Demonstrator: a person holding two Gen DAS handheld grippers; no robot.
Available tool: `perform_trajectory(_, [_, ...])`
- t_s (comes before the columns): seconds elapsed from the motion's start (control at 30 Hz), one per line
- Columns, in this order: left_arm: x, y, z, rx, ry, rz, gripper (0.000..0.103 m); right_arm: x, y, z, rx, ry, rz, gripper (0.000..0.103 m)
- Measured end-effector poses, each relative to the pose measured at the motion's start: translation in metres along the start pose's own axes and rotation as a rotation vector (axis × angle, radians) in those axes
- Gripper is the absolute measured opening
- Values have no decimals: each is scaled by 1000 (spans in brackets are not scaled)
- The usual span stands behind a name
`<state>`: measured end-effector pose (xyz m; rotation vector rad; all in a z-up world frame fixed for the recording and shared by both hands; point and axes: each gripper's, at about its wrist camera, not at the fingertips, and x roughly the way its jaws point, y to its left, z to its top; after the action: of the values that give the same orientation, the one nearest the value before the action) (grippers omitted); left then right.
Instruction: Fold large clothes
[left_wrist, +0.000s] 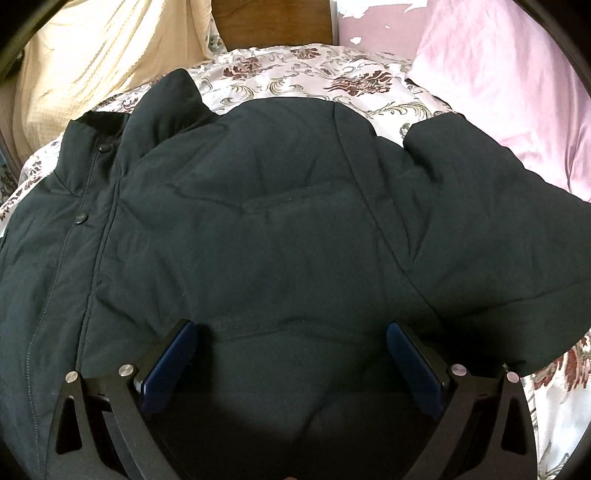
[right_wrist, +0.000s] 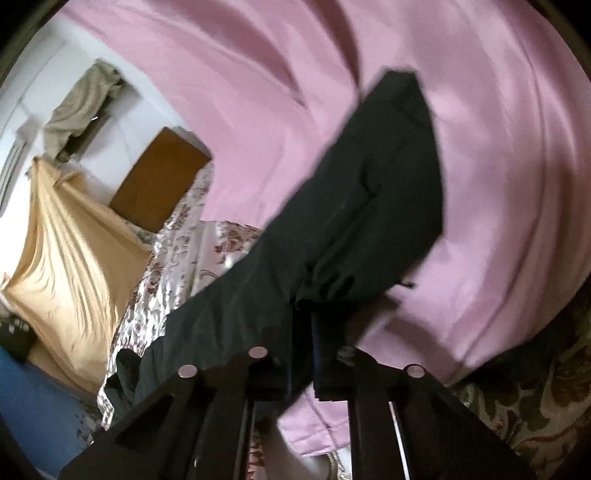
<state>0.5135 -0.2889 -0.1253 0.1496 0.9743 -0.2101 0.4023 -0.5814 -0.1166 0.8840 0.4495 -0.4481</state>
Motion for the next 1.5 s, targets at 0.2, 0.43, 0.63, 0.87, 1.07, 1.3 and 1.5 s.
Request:
perform_trajectory(0.2, [-1,0,0,-2,-8,0,103,-30,22,11,-69,-64,64,4])
perform_trajectory(0.43, [-24,25,-3,-17,35,-16,103,-62,51,28,-155,-113,96,3])
perform_trajectory(0.63, [-76,77,-14,19,-34,54,103,-85,131,22,-380,-157,68,3])
perform_trajectory(0.87, [-142,167,-26,-48,-133,117,103,-103,261,-37,-684,-140,142,2])
perform_trajectory(1.07, [-185,253,-49,-137,-174,188,103,-109,334,-119,-867,-67,225,2])
perform_trajectory(1.3, [-195,338,-85,-229,-158,276,103,-71,384,-255,-1113,127,255,2])
perform_trajectory(1.5, [-174,372,-102,-282,-120,271,103,-36,351,-344,-1308,344,216,2])
